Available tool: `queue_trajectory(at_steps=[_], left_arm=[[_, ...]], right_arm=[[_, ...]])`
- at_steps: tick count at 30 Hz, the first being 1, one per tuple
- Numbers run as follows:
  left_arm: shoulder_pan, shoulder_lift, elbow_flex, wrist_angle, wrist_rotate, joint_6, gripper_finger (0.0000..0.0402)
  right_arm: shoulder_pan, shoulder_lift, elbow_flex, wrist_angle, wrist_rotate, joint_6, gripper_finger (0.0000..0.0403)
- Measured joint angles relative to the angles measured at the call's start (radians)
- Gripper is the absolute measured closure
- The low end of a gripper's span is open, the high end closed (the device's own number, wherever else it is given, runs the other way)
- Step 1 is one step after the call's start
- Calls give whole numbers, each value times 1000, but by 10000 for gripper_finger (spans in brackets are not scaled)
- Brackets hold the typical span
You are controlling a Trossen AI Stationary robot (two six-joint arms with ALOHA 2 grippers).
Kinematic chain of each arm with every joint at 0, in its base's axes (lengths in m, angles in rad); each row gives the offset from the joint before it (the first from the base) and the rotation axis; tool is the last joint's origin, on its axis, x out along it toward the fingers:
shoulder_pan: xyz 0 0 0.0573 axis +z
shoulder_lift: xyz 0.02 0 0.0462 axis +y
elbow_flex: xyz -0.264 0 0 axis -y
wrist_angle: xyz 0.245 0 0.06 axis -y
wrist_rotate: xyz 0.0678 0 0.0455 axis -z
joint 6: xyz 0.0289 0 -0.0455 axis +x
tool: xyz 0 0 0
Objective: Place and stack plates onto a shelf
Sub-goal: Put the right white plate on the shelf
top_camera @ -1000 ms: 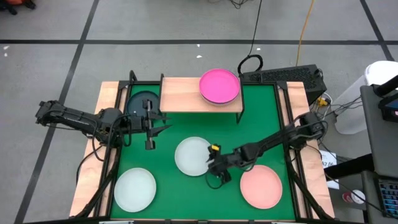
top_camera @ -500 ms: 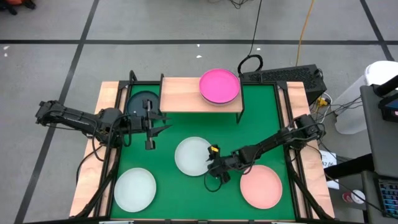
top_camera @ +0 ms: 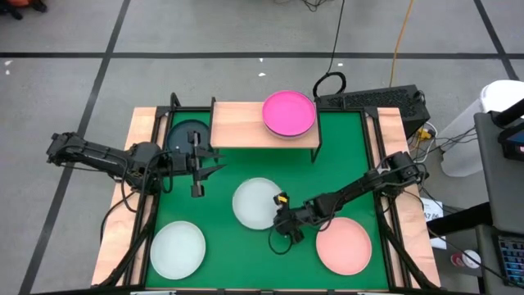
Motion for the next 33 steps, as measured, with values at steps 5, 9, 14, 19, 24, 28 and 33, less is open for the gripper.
queue_trajectory(at_steps=[5,9,14,19,24,28,33], left_arm=[[0,0,0,0,0,0,289],[0,0,0,0,0,0,289],[0,0,0,0,0,0,289],[0,0,0,0,0,0,289],[0,0,0,0,0,0,289],[0,0,0,0,0,0,289],[0,0,0,0,0,0,289]], right_arm=[[2,-24,-2,-5,7,-14,393],[19,-78,-2,-4,-17,-14,399],[45,-197,-3,9,-4,-38,400],[61,-349,-3,75,95,-155,401],[8,-471,-2,188,118,-292,402],[-79,-517,-2,235,121,-374,402],[-218,-527,28,268,115,-439,402]])
